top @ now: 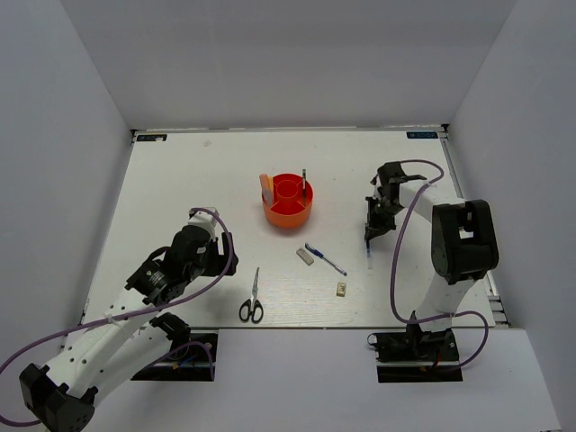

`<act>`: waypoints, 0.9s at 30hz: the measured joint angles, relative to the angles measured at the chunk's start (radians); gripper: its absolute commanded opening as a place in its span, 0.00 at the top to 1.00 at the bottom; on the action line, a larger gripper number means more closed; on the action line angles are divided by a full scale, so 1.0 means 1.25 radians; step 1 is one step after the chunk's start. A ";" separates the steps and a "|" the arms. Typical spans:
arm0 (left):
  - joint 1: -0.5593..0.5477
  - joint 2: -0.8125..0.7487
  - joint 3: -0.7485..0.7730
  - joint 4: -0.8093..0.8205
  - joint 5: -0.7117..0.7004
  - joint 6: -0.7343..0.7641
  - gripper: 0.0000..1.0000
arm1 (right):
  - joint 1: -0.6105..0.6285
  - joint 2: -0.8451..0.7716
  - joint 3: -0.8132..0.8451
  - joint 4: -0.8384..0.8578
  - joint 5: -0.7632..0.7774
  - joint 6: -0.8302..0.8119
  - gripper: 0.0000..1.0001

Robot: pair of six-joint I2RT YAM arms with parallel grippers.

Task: Sort the stationery into containers
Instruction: Pick up the pen from the center of the board, then place the pen in the storage box.

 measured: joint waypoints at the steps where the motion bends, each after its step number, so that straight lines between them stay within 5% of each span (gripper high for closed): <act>1: 0.000 0.000 0.000 0.000 0.000 0.000 0.11 | 0.002 0.000 0.007 0.006 -0.024 -0.005 1.00; 15: 0.000 0.017 0.000 0.001 0.001 0.007 0.11 | 0.120 -0.021 0.237 0.378 -0.289 -0.030 1.00; 27: 0.000 0.038 0.000 0.001 0.001 0.013 0.11 | 0.213 0.051 0.290 0.525 -0.239 -0.065 1.00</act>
